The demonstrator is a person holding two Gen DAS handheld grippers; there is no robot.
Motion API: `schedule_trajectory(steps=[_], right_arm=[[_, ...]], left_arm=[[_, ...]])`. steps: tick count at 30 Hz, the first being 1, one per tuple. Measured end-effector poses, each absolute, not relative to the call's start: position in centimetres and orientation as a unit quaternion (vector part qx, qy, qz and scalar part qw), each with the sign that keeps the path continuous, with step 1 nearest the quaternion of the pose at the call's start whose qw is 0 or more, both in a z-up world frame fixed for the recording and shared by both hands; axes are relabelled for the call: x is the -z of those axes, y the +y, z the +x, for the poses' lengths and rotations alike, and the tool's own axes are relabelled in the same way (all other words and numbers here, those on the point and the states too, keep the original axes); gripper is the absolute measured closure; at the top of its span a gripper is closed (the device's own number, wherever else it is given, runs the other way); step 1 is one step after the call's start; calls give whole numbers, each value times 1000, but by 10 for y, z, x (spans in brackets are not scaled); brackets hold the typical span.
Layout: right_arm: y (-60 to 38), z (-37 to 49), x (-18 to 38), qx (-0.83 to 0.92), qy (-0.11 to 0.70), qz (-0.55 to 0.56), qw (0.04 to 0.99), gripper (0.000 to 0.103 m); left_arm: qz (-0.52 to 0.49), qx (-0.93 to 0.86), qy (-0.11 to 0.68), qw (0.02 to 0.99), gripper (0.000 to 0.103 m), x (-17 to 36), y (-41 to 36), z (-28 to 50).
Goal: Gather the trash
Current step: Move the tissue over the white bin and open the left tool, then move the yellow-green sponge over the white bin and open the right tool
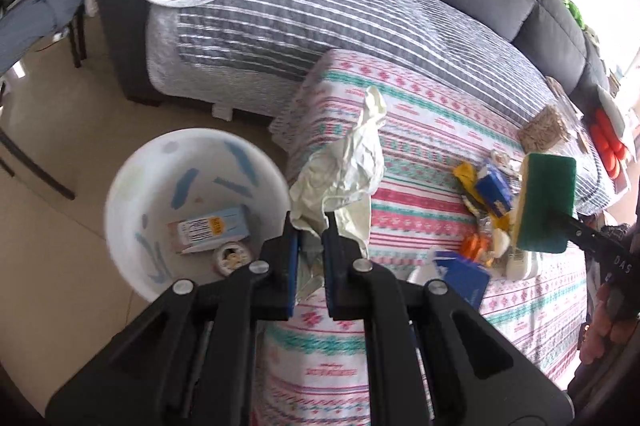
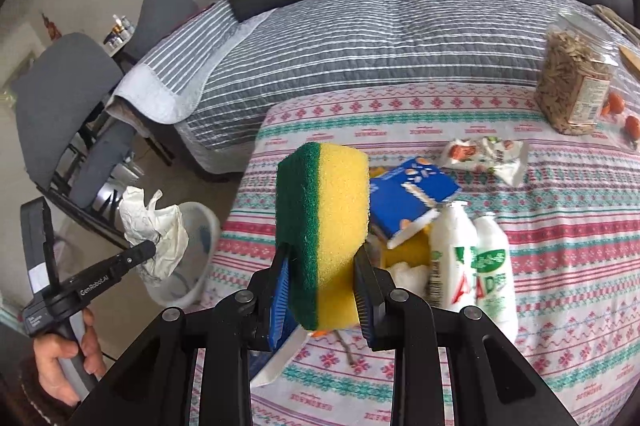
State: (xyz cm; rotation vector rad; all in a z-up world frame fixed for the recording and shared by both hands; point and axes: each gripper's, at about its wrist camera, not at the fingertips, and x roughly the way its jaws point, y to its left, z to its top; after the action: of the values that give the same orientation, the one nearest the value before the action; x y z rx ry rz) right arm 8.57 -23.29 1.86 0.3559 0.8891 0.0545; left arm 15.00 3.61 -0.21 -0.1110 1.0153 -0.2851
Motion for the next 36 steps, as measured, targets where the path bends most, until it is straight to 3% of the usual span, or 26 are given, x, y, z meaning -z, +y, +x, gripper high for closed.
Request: schedule_trajectory(steps=[17, 18, 22, 23, 31, 36], right_arm=[[-174, 114, 6, -110, 446, 178, 870, 73], [-172, 114, 8, -112, 448, 180, 869, 73], [-169, 118, 11, -115, 451, 188, 865, 73], [-167, 119, 12, -116, 452, 188, 864, 73], [-139, 130, 17, -133, 472, 169, 855, 73], [-109, 144, 22, -146, 481, 169, 848, 73]], left_arm=[[-62, 38, 519, 852, 90, 39, 107, 173], [-66, 34, 519, 851, 87, 40, 108, 175], [-87, 19, 528, 844, 34, 43, 113, 173], [-87, 13, 525, 847, 29, 42, 115, 171], [-42, -27, 505, 862, 9, 32, 133, 153], [-37, -39, 507, 860, 7, 29, 145, 146]])
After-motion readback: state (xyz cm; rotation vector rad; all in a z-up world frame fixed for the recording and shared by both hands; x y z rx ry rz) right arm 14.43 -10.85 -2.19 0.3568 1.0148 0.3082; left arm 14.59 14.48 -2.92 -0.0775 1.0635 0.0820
